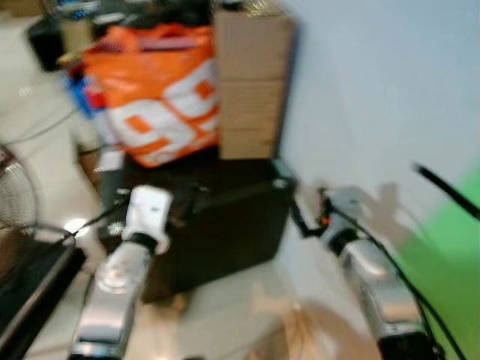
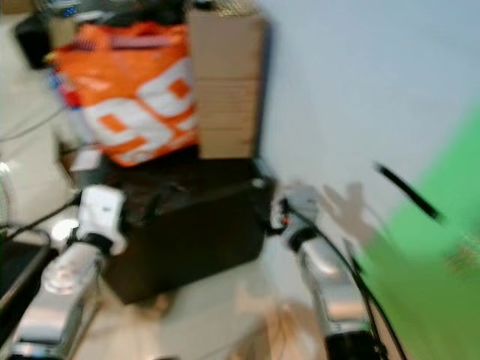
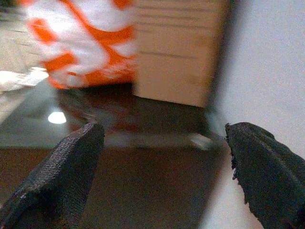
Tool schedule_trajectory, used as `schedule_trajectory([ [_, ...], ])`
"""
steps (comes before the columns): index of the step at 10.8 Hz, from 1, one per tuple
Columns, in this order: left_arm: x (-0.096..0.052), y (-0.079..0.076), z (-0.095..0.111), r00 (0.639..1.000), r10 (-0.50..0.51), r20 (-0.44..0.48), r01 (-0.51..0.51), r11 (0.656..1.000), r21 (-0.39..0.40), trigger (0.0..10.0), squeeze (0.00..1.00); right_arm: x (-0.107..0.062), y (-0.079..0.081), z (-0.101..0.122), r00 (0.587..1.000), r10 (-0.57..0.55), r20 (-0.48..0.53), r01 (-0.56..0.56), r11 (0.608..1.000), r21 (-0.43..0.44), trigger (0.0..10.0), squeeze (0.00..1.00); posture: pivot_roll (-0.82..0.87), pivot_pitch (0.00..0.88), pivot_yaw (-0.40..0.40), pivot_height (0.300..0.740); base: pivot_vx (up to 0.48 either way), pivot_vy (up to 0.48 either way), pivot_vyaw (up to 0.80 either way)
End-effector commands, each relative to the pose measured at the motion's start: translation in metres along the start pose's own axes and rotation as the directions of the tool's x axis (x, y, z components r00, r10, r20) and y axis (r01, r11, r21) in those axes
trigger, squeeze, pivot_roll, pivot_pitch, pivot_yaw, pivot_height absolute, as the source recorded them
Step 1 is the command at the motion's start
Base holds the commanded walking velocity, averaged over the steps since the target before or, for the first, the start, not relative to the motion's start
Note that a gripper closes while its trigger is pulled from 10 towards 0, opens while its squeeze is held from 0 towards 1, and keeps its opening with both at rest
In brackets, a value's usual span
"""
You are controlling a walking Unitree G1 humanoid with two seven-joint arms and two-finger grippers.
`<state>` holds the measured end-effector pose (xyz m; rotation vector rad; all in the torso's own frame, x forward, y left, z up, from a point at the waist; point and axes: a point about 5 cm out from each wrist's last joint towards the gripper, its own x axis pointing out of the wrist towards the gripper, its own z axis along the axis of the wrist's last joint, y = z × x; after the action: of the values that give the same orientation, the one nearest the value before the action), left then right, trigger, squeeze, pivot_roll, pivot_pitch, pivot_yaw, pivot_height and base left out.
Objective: Hang keys on a hook
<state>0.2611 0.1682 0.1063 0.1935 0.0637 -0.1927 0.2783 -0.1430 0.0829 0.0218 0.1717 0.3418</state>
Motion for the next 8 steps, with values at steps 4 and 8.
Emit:
schedule_trajectory([
  [4,0.0004,-0.0049,0.0108,0.998,-0.022,0.062,0.022,1.0,-0.005,10.0,0.1,-0.0026,-0.0086,0.0027,1.0,-0.003,0.01,0.003,1.0,-0.019,10.0,1.0,-0.03,0.0,0.018,0.74,0.0,0.0,0.79],
  [8,-0.0018,-0.0026,0.0055,0.999,-0.022,0.029,0.023,1.0,-0.006,10.0,0.1,-0.0028,-0.0063,0.0006,1.0,-0.009,-0.001,0.009,1.0,-0.009,10.0,1.0,-0.02,0.0,0.022,0.74,0.12,0.0,0.69],
])
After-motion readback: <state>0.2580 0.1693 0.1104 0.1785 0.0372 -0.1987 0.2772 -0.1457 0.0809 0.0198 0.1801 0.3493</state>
